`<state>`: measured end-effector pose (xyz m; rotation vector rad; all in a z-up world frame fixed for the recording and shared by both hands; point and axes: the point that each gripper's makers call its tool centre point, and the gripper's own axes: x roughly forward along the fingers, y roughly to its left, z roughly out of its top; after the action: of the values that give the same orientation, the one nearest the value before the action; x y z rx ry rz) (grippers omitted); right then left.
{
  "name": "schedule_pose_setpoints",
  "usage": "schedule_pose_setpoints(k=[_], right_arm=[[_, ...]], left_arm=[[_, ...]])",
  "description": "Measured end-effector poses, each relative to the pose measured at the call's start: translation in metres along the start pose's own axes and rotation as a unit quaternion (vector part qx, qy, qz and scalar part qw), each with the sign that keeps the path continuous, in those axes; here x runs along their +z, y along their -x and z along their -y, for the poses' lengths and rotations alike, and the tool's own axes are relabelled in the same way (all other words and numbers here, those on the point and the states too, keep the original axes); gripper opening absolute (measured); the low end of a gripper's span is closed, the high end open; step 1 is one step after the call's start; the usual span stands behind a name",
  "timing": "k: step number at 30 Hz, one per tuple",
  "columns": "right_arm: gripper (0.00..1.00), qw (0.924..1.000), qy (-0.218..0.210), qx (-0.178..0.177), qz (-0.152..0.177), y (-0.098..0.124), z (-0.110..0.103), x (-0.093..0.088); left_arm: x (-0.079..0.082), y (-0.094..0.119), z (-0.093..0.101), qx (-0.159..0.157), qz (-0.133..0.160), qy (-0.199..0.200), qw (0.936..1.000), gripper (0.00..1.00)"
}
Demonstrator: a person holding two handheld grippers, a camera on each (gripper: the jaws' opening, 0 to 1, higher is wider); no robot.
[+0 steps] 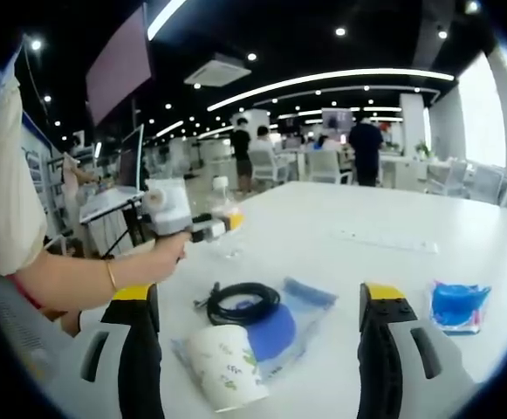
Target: Arrange the tabletop items into an orderly group along one side of the table until the central work area is clear of visible clutter.
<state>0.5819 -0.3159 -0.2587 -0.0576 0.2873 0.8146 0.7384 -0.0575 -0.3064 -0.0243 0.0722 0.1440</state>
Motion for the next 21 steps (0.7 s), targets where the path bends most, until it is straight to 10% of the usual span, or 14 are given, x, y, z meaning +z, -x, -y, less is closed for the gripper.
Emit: schedule_pose_setpoints(k=[21], right_arm=[[0.94,0.9991,-0.005,0.016,-0.040,-0.003,-0.009,-0.019]], left_arm=[[0.002,0.004,0.001,0.010,0.013,-0.009,0.9998,0.39]])
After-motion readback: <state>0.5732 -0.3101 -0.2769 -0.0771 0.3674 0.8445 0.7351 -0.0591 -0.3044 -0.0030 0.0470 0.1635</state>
